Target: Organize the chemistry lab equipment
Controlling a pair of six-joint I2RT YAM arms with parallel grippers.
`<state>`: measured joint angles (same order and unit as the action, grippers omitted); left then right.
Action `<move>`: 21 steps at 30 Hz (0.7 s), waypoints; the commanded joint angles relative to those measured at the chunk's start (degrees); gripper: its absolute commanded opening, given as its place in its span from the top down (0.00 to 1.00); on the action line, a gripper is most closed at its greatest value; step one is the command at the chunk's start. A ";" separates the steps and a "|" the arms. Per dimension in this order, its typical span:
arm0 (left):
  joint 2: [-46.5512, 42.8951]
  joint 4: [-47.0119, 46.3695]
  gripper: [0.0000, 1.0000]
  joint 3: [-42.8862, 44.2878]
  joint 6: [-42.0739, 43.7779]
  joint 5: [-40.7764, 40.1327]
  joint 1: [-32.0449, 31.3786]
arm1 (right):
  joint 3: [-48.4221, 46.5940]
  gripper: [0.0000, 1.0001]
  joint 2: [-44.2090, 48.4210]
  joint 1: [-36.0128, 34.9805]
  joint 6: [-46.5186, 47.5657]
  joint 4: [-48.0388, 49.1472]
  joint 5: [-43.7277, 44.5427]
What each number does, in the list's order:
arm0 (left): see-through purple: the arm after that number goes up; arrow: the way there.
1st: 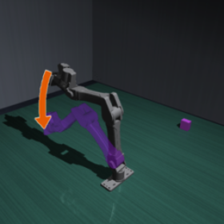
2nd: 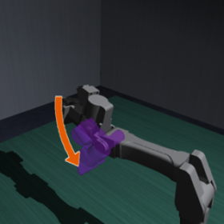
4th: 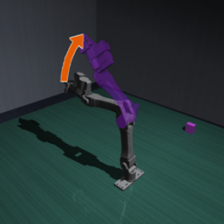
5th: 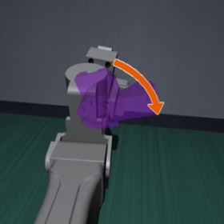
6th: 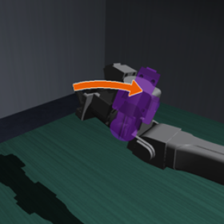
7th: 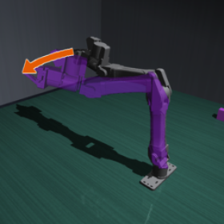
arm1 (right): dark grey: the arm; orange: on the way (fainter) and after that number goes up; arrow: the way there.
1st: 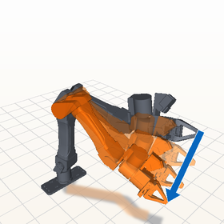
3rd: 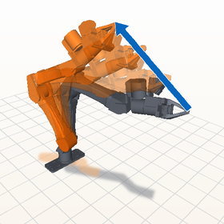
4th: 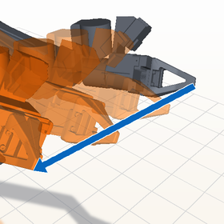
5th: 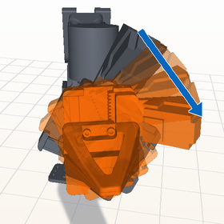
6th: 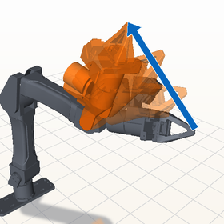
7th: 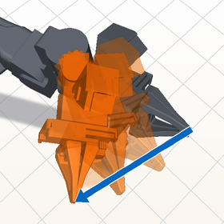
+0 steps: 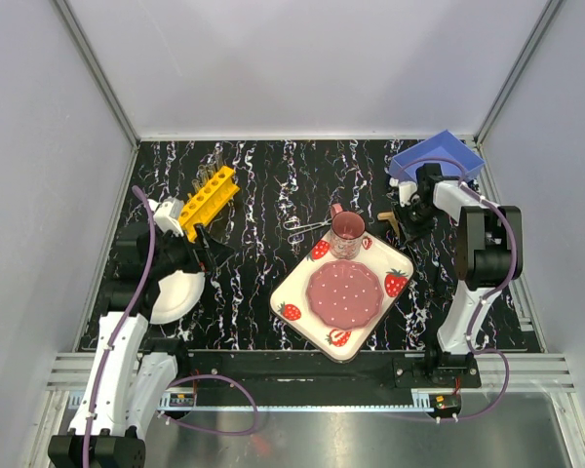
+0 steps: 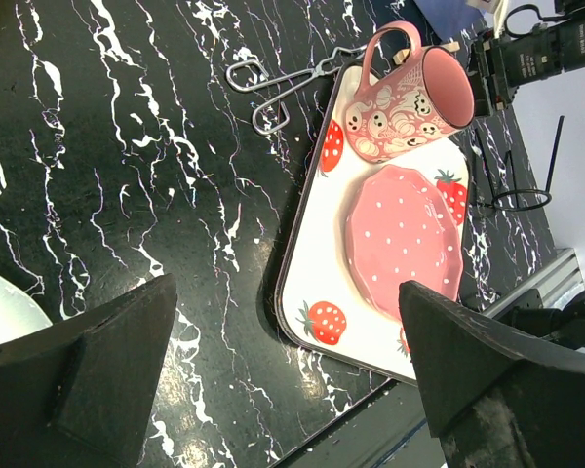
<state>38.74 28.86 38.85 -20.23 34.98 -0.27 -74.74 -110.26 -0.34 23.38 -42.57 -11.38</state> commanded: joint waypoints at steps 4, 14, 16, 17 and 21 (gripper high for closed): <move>0.46 -3.11 0.01 -0.09 -0.69 1.93 0.19 | -1.02 0.76 -0.84 -0.01 1.76 2.05 1.61; 0.72 -3.11 0.01 -0.18 -0.69 2.11 0.19 | 0.12 0.94 6.80 -0.01 6.15 2.66 3.91; 0.72 -3.02 0.01 -0.18 -0.69 2.20 0.19 | 0.03 0.95 8.47 0.07 6.59 2.49 3.91; 0.81 -3.11 0.01 -0.18 -0.69 2.11 0.19 | -0.40 0.96 10.05 1.55 6.86 2.23 3.91; 0.98 -3.11 0.01 -0.09 -0.69 2.28 0.19 | -2.77 0.97 13.22 2.27 6.51 0.91 2.85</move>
<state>39.55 28.60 38.83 -20.84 35.68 -0.27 -74.35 -102.50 0.60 28.80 -41.47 -8.43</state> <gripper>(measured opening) 0.983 0.038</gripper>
